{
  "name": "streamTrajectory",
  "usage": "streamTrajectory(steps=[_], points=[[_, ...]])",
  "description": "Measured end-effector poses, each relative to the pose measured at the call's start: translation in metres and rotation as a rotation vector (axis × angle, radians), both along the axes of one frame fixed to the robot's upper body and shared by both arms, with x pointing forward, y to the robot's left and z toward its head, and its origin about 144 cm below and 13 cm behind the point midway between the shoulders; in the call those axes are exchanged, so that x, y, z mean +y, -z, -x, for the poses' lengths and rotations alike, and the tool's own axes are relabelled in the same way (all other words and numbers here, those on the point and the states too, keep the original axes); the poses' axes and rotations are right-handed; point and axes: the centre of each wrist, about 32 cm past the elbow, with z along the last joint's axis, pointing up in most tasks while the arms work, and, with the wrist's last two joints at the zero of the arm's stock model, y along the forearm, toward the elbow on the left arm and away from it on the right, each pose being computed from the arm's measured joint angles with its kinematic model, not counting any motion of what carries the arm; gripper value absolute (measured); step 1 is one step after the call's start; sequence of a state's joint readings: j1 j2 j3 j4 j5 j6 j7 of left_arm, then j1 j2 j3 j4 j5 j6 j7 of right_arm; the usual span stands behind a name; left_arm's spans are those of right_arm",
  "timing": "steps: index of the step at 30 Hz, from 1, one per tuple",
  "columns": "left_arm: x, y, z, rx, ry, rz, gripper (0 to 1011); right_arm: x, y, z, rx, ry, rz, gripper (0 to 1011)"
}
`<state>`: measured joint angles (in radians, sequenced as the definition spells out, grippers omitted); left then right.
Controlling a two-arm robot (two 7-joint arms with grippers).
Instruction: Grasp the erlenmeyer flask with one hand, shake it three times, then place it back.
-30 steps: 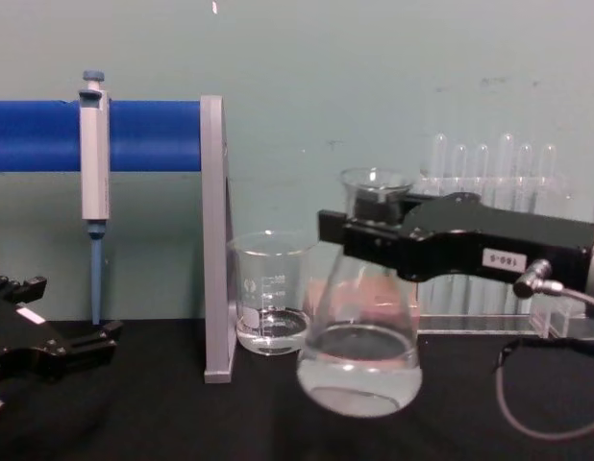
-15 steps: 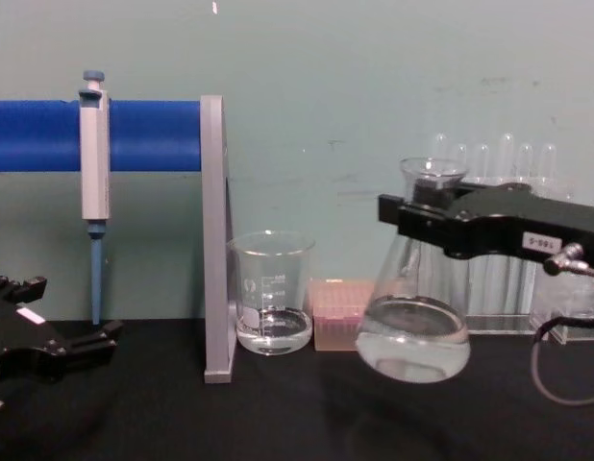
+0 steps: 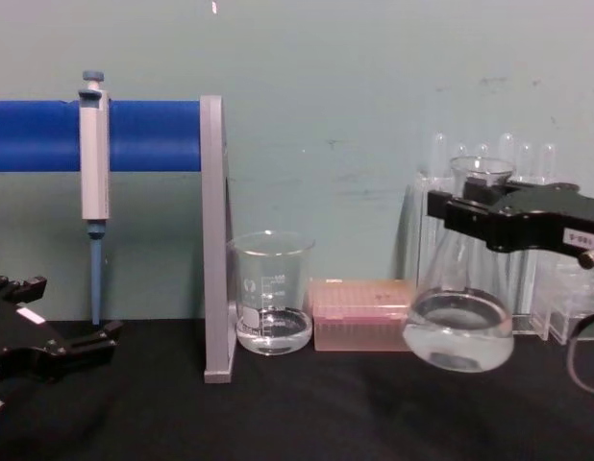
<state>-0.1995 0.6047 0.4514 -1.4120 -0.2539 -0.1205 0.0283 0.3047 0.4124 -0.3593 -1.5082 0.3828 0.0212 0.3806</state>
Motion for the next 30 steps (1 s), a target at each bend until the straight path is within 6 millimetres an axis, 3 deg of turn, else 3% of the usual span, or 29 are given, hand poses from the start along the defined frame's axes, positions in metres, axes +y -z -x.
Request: streamTrajectory(steps=[30], points=[[0.0000,0.0000,0.0000,0.000,0.000,0.000,1001,-0.0018,-0.0009,0.0001,0.003,0.018,-0.006,449]])
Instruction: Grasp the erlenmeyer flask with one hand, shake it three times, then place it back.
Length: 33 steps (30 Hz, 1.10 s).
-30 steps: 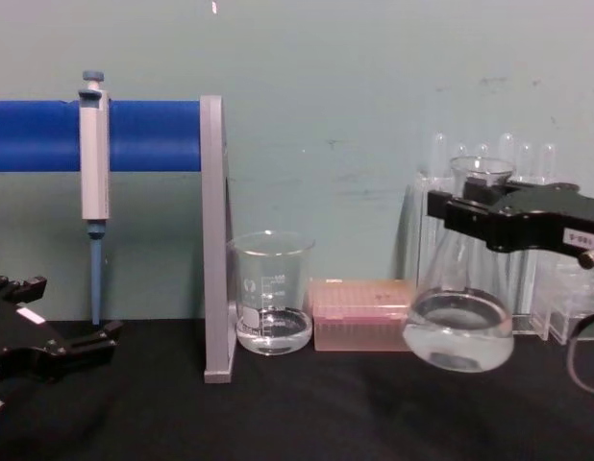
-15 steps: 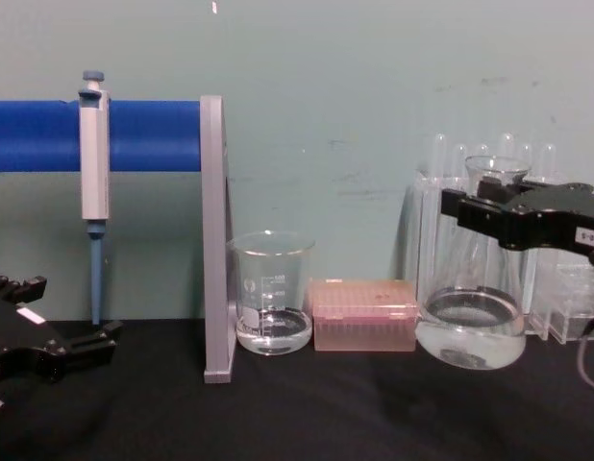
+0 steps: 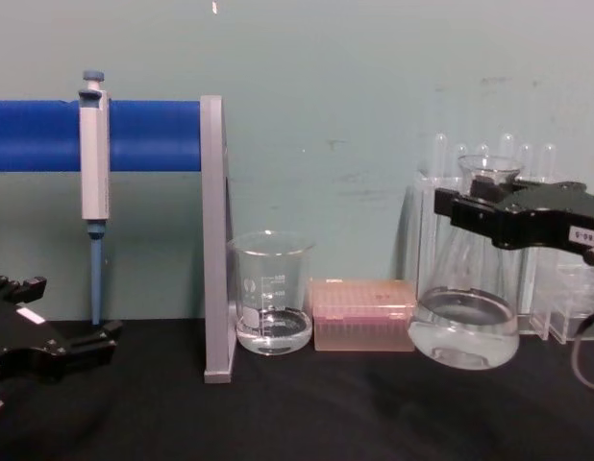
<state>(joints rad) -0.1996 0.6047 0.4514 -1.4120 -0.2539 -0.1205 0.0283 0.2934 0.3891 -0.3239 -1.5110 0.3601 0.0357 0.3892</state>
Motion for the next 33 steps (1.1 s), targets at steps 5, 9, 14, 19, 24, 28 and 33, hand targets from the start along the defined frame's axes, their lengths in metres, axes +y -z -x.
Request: streamTrajectory(steps=[5,9,14,19,24,28,33], points=[[0.000,0.000,0.000,0.000,0.000,0.000,1001,0.003,0.000,0.000,0.001,-0.014,0.001,449],[0.000,0.000,0.000,0.000,0.000,0.000,1001,0.005,0.001,0.000,0.002,-0.026,0.003,449],[0.000,0.000,0.000,0.000,0.000,0.000,1001,0.009,0.000,0.001,0.004,-0.048,0.005,449],[0.000,0.000,0.000,0.000,0.000,0.000,1001,0.012,0.000,0.002,0.005,-0.067,0.007,449],[0.000,0.000,0.000,0.000,0.000,0.000,1001,0.016,0.001,0.003,0.006,-0.092,0.010,449],[0.000,0.000,0.000,0.000,0.000,0.000,1001,0.019,0.001,0.005,0.007,-0.114,0.011,449],[0.000,0.000,0.000,0.000,0.000,0.000,1001,0.023,0.001,0.007,0.012,-0.145,0.011,449]])
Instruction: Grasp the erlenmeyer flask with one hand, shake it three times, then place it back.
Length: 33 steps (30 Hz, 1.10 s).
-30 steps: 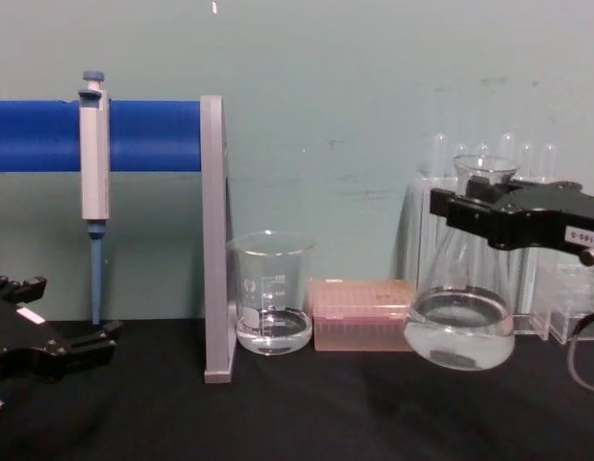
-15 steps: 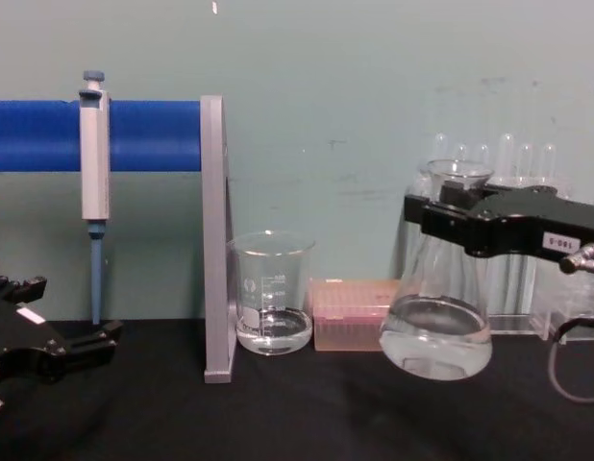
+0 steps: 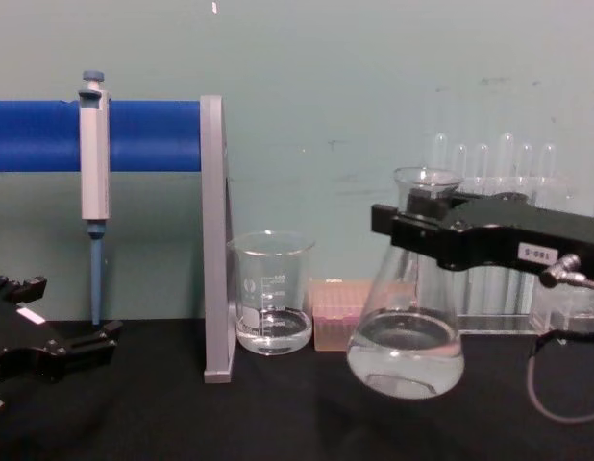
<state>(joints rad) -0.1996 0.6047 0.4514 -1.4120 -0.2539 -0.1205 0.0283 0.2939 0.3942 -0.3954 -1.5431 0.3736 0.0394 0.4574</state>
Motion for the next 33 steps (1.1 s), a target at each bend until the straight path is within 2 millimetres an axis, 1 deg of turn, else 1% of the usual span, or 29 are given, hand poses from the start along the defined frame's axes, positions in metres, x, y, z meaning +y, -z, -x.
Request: streamTrajectory(steps=[17,26,33], points=[[0.000,0.000,0.000,0.000,0.000,0.000,1001,0.015,0.005,0.005,0.018,-0.096,0.004,449],[0.000,0.000,0.000,0.000,0.000,0.000,1001,0.017,0.011,0.004,0.020,-0.107,-0.003,449],[0.000,0.000,0.000,0.000,0.000,0.000,1001,0.017,0.019,0.001,0.027,-0.111,-0.003,449]])
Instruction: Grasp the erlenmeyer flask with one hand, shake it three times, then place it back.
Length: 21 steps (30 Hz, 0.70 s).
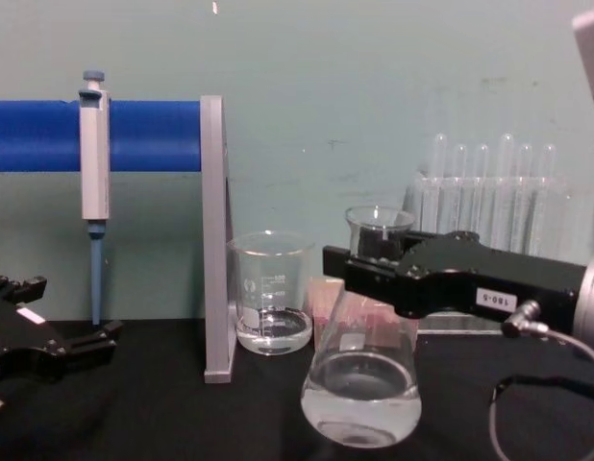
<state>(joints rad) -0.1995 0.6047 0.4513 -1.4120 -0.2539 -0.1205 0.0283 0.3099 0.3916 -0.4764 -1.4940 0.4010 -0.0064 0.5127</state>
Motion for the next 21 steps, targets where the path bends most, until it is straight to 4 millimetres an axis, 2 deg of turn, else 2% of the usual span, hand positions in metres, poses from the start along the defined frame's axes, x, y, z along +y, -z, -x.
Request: streamTrajectory(steps=[21], points=[[0.000,0.000,0.000,0.000,0.000,0.000,1001,0.002,0.023,-0.010,0.033,0.006,0.014,449]])
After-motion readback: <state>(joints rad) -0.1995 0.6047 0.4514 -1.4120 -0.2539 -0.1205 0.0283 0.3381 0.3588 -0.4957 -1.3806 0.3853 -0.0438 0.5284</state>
